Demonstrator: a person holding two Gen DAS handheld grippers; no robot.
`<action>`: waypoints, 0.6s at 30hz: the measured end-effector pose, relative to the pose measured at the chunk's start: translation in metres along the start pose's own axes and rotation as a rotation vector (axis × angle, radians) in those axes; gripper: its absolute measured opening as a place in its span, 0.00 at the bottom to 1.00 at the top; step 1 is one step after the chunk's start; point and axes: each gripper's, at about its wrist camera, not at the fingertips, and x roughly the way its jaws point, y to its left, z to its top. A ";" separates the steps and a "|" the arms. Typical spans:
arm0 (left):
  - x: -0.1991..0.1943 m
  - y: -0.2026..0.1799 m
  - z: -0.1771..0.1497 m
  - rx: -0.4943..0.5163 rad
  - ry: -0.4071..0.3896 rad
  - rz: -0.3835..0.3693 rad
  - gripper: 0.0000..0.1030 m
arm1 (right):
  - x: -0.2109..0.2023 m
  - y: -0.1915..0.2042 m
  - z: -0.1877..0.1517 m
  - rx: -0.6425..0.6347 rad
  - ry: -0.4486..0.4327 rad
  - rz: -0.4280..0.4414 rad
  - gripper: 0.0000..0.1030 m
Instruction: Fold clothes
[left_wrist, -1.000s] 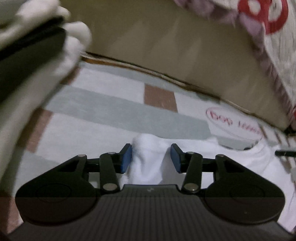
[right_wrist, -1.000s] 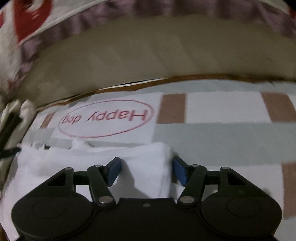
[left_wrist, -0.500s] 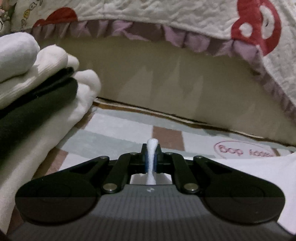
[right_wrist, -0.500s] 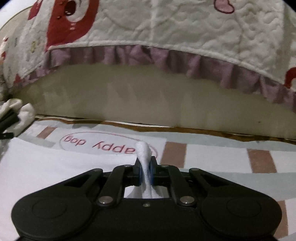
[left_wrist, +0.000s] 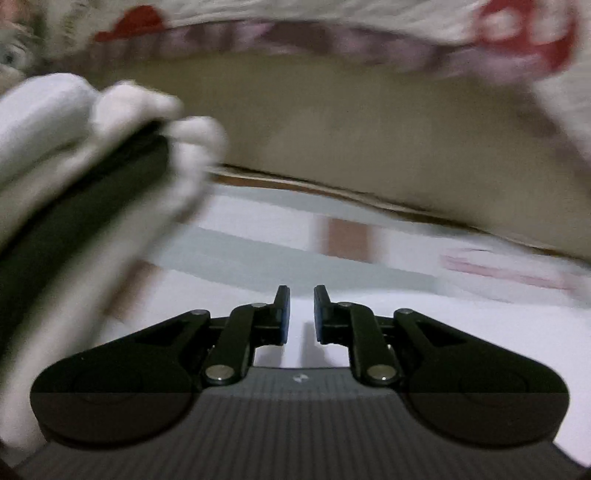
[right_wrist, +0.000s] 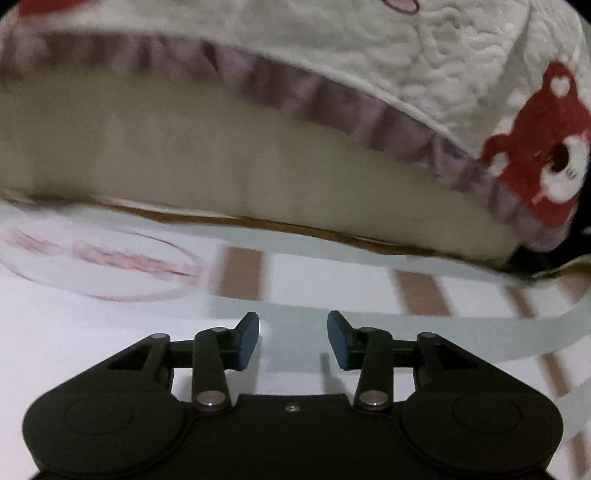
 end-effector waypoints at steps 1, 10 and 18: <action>-0.009 -0.010 -0.012 0.028 0.024 -0.049 0.13 | -0.010 0.009 -0.004 0.011 0.012 0.082 0.45; -0.063 -0.027 -0.111 0.332 0.211 -0.061 0.26 | -0.092 0.110 -0.098 -0.396 0.073 0.329 0.49; -0.103 -0.006 -0.132 0.373 0.293 0.047 0.27 | -0.129 0.046 -0.150 -0.276 0.190 0.287 0.60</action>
